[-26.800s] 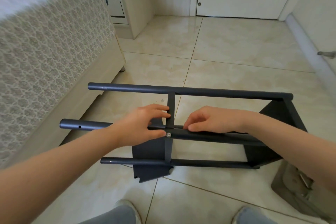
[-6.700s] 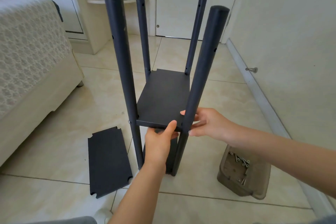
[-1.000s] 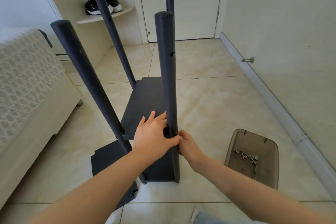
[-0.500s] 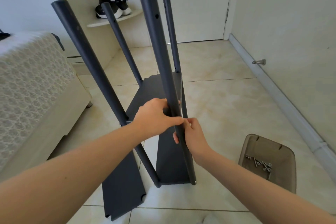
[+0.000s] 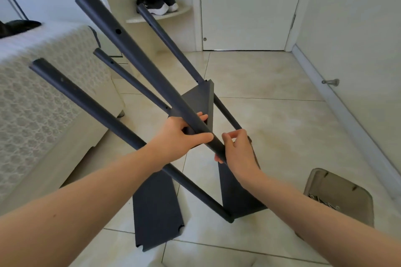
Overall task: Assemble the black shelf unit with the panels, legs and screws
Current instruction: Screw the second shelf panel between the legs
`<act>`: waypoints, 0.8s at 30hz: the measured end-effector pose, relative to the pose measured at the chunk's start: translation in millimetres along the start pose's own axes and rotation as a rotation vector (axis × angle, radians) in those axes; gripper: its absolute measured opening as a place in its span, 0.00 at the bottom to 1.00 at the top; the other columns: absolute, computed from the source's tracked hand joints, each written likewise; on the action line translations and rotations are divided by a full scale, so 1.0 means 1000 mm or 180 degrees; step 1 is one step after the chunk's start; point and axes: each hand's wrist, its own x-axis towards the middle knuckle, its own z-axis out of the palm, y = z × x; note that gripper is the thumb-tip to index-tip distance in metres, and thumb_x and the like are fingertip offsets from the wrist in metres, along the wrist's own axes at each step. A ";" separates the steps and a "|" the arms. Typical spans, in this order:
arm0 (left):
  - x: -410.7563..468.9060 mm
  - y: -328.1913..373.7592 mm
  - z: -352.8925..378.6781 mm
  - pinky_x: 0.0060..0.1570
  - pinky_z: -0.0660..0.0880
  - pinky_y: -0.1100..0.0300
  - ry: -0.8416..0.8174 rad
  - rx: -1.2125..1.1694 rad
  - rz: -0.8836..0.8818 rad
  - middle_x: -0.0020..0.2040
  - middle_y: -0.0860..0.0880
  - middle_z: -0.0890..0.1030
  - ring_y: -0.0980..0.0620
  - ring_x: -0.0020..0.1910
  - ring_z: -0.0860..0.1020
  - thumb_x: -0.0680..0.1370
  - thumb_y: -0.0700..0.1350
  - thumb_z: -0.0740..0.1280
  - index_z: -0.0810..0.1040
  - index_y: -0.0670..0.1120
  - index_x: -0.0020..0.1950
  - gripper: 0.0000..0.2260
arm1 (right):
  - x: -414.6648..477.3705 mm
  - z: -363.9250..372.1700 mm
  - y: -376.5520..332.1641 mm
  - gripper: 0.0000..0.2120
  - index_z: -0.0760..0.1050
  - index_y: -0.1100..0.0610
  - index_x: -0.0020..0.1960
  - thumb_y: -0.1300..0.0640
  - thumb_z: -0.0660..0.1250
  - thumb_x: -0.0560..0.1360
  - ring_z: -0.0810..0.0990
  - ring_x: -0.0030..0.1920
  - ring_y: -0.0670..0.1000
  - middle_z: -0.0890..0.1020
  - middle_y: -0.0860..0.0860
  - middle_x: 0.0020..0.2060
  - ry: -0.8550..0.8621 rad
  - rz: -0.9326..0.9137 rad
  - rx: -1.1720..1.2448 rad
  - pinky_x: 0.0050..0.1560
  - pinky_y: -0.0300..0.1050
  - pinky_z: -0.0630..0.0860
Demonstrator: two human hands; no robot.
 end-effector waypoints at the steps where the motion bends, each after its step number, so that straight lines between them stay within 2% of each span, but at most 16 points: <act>1: -0.003 -0.006 -0.002 0.35 0.68 0.82 0.0017 -0.0103 0.0020 0.69 0.59 0.75 0.64 0.52 0.75 0.76 0.49 0.73 0.77 0.50 0.68 0.20 | -0.001 0.005 0.000 0.05 0.63 0.53 0.56 0.53 0.57 0.83 0.81 0.31 0.45 0.81 0.56 0.45 0.0009 -0.0019 -0.0048 0.26 0.27 0.71; 5: -0.010 -0.032 -0.011 0.39 0.70 0.81 0.0057 -0.0436 -0.0020 0.66 0.62 0.75 0.61 0.57 0.76 0.76 0.49 0.73 0.76 0.54 0.69 0.21 | -0.002 0.023 -0.001 0.05 0.62 0.53 0.55 0.54 0.57 0.83 0.82 0.35 0.48 0.78 0.54 0.45 -0.0048 -0.0099 -0.0133 0.28 0.29 0.73; 7: -0.011 -0.047 -0.013 0.45 0.72 0.78 0.0072 -0.0564 -0.0025 0.67 0.63 0.75 0.61 0.59 0.76 0.76 0.50 0.73 0.77 0.55 0.68 0.20 | -0.003 0.029 0.000 0.05 0.62 0.53 0.55 0.54 0.57 0.83 0.82 0.35 0.47 0.76 0.50 0.43 -0.0081 -0.0155 -0.0270 0.28 0.29 0.73; 10: -0.013 -0.070 -0.012 0.60 0.76 0.65 0.0170 -0.0802 -0.0096 0.69 0.63 0.75 0.56 0.63 0.77 0.76 0.50 0.73 0.78 0.55 0.67 0.18 | 0.000 0.039 0.003 0.05 0.63 0.54 0.56 0.54 0.58 0.83 0.82 0.36 0.48 0.76 0.50 0.44 -0.0163 -0.0242 -0.0515 0.30 0.30 0.74; 12: -0.014 -0.087 -0.010 0.63 0.76 0.60 0.0212 -0.0980 -0.0182 0.69 0.63 0.75 0.54 0.63 0.77 0.77 0.49 0.72 0.78 0.53 0.67 0.18 | 0.003 0.046 0.007 0.06 0.64 0.55 0.57 0.54 0.58 0.83 0.83 0.38 0.48 0.78 0.52 0.46 -0.0239 -0.0224 -0.0660 0.33 0.31 0.76; 14: -0.015 -0.106 -0.006 0.64 0.74 0.63 0.0215 -0.1241 -0.0287 0.69 0.64 0.75 0.57 0.64 0.76 0.77 0.47 0.72 0.78 0.51 0.68 0.19 | 0.003 0.053 0.012 0.06 0.64 0.55 0.58 0.54 0.57 0.83 0.83 0.39 0.48 0.78 0.53 0.47 -0.0335 -0.0190 -0.0801 0.36 0.32 0.76; 16: -0.016 -0.125 -0.001 0.61 0.73 0.67 0.0191 -0.1505 -0.0316 0.68 0.63 0.75 0.60 0.63 0.76 0.77 0.46 0.72 0.77 0.55 0.68 0.19 | 0.004 0.061 0.020 0.06 0.63 0.54 0.57 0.54 0.56 0.83 0.82 0.39 0.46 0.78 0.53 0.46 -0.0352 -0.0250 -0.0980 0.35 0.30 0.73; 19: -0.019 -0.151 0.007 0.51 0.74 0.74 0.0218 -0.1714 -0.0449 0.66 0.59 0.78 0.61 0.61 0.77 0.78 0.45 0.71 0.74 0.64 0.64 0.19 | 0.007 0.074 0.031 0.05 0.62 0.51 0.56 0.52 0.55 0.83 0.79 0.38 0.43 0.79 0.52 0.45 -0.0322 -0.0331 -0.1400 0.32 0.29 0.68; 21: -0.021 -0.165 0.012 0.47 0.74 0.76 0.0291 -0.1886 -0.0513 0.63 0.61 0.79 0.67 0.57 0.79 0.78 0.45 0.71 0.73 0.62 0.67 0.21 | 0.011 0.081 0.039 0.05 0.60 0.49 0.56 0.50 0.55 0.83 0.78 0.37 0.42 0.80 0.51 0.45 -0.0364 -0.0403 -0.1689 0.31 0.29 0.66; 24: -0.027 -0.183 0.020 0.46 0.73 0.77 0.0370 -0.2050 -0.0606 0.59 0.65 0.80 0.72 0.53 0.78 0.78 0.43 0.70 0.73 0.60 0.69 0.21 | 0.013 0.089 0.052 0.04 0.61 0.49 0.55 0.50 0.55 0.83 0.78 0.37 0.41 0.80 0.50 0.44 -0.0500 -0.0513 -0.1920 0.32 0.29 0.66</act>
